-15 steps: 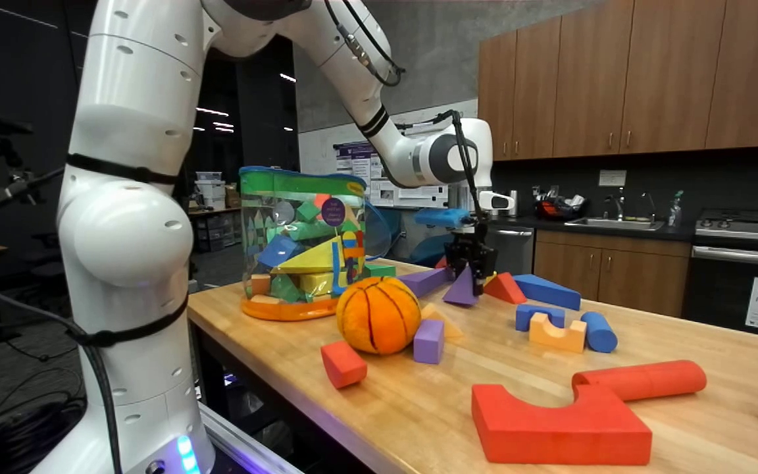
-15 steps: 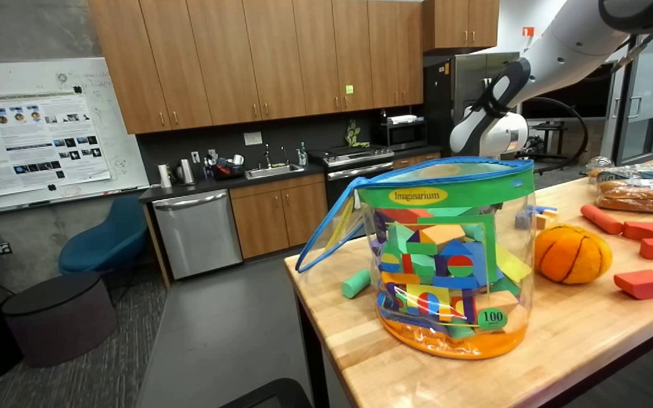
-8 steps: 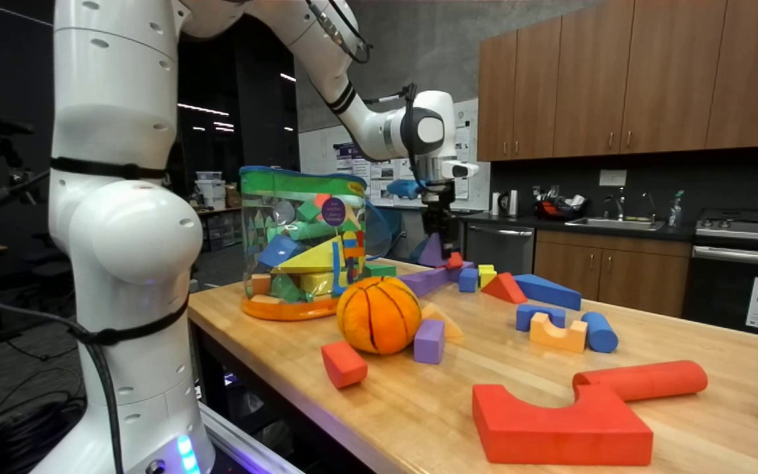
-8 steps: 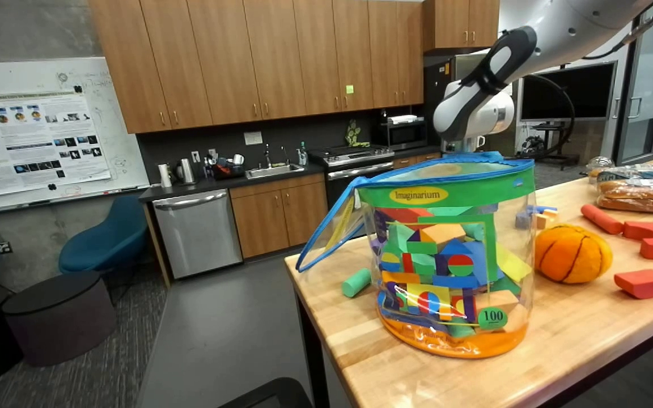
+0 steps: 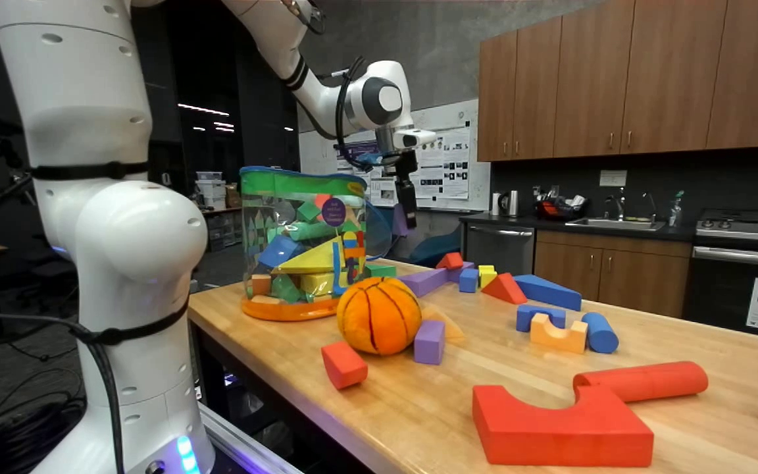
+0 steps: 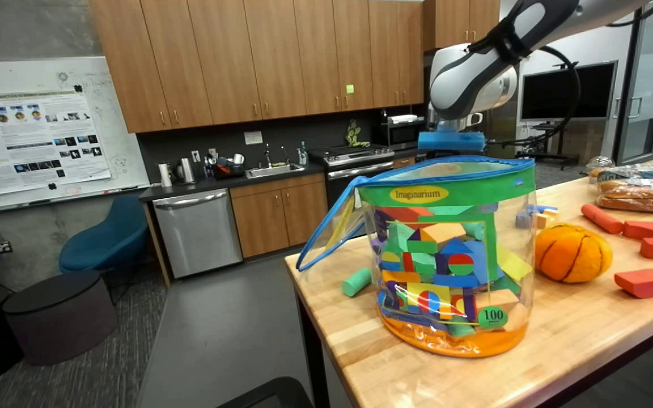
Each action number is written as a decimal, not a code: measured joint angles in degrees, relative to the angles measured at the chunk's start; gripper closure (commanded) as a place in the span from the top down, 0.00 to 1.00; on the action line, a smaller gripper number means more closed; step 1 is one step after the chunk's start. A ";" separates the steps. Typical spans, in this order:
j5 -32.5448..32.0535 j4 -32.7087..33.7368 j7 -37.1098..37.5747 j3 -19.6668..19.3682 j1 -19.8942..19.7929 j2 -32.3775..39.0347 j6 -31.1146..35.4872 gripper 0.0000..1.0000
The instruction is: Put the blocks inside the basket
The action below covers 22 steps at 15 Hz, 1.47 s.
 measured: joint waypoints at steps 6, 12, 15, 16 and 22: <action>-3.80 -6.34 8.25 1.25 -3.67 -11.34 0.00 0.31; -3.85 -9.17 10.95 3.98 -7.19 -20.55 0.16 0.31; -3.85 -9.62 11.92 5.88 -8.03 -24.81 0.86 0.31; -3.85 -9.71 12.16 6.62 -8.19 -26.04 1.28 0.31; -3.86 -9.90 12.29 12.60 -8.23 -30.21 5.01 0.31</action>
